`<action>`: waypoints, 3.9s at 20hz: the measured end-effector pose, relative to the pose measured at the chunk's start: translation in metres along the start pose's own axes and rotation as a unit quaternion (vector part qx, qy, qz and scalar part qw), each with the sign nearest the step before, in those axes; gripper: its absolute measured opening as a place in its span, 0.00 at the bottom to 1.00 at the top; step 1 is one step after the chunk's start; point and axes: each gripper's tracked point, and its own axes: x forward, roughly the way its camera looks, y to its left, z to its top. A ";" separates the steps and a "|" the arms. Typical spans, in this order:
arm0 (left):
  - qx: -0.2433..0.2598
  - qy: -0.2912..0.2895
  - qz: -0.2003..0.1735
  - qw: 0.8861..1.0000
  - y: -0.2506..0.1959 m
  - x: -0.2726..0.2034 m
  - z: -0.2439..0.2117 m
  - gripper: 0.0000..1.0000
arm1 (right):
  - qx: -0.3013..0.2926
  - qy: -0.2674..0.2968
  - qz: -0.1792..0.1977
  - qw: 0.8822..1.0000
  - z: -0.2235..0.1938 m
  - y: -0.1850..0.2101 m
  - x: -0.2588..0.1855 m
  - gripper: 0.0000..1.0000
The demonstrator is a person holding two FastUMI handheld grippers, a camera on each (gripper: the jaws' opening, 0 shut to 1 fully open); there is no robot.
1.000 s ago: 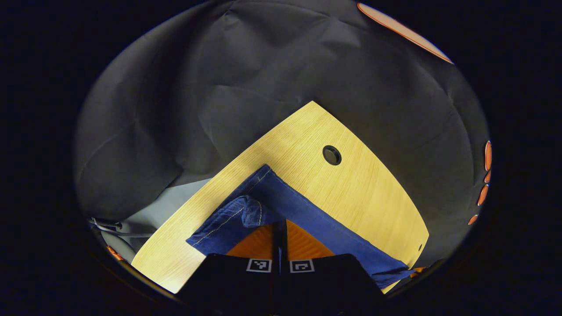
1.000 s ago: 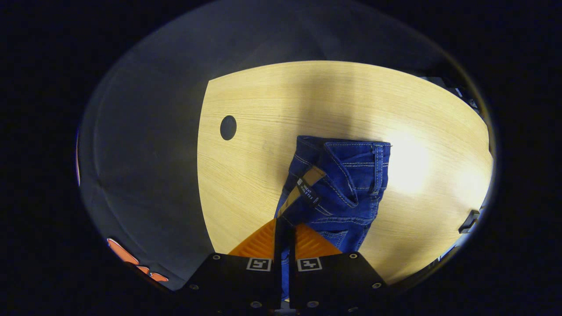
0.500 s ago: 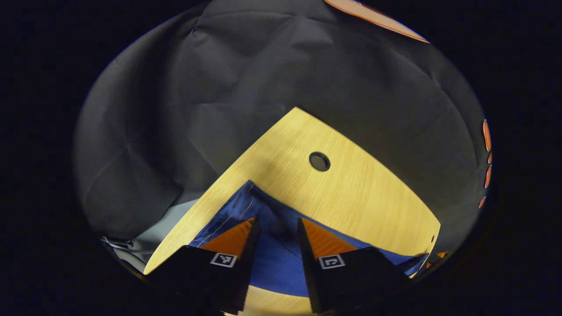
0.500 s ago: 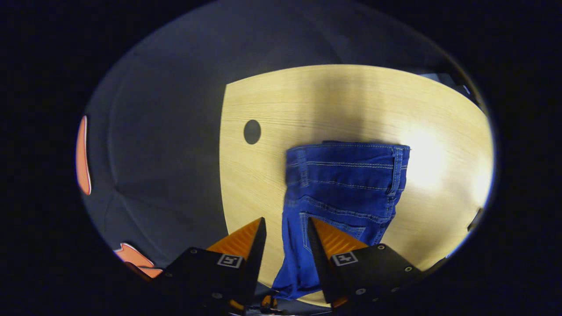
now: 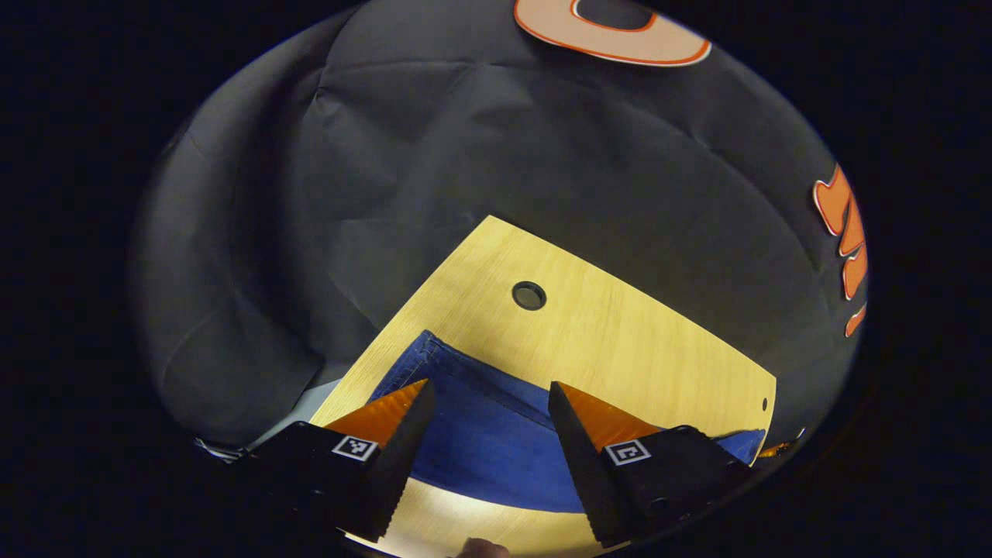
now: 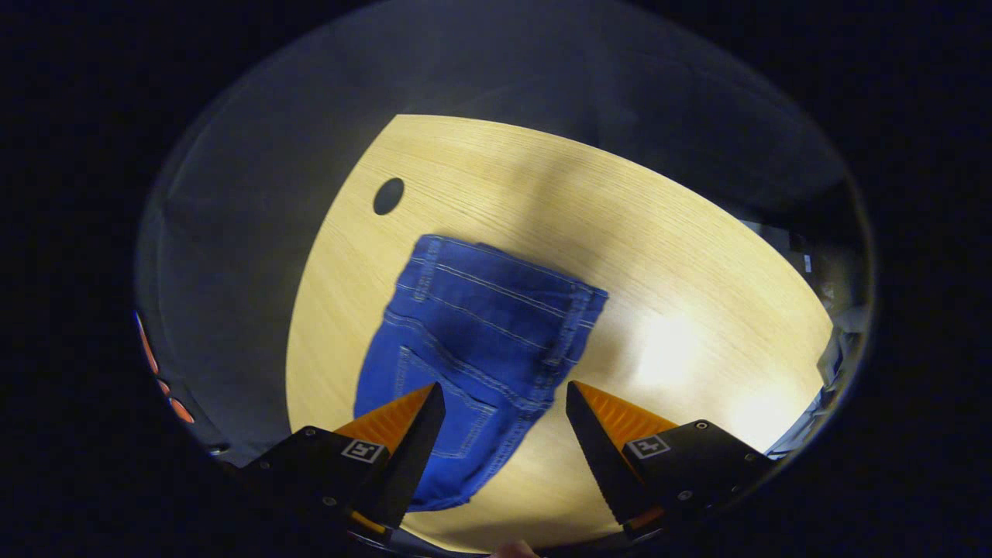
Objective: Grasp the waist and the cuffs of the jeans and fold them to make the two legs overlap; first hold the waist and fold one-third of the jeans toward the cuffs, then hold the cuffs and fold the remaining one-third in the same direction to finish folding.
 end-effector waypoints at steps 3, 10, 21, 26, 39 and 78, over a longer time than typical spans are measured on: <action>0.015 -0.004 -0.014 1.000 -0.012 -0.017 -0.006 0.91 | 0.026 0.007 0.021 0.999 0.006 0.003 0.018 0.98; 0.011 -0.014 -0.042 0.999 -0.036 -0.053 -0.027 0.91 | 0.041 -0.004 -0.004 0.999 0.022 -0.006 0.037 0.95; -0.025 -0.001 -0.078 0.997 -0.057 -0.057 -0.068 0.91 | -0.062 -0.102 0.029 0.992 0.029 0.023 0.016 0.18; -0.031 -0.006 -0.092 0.995 -0.058 -0.060 -0.070 0.91 | -0.102 -0.159 0.117 0.975 0.020 0.076 -0.025 0.18; -0.048 -0.010 -0.120 0.992 -0.026 -0.077 -0.088 0.91 | -0.292 -0.176 0.247 0.907 -0.111 0.214 -0.148 0.18; -0.276 0.098 -0.148 0.945 0.099 0.039 -0.133 0.90 | -0.411 -0.137 0.206 0.878 -0.314 0.291 -0.129 0.95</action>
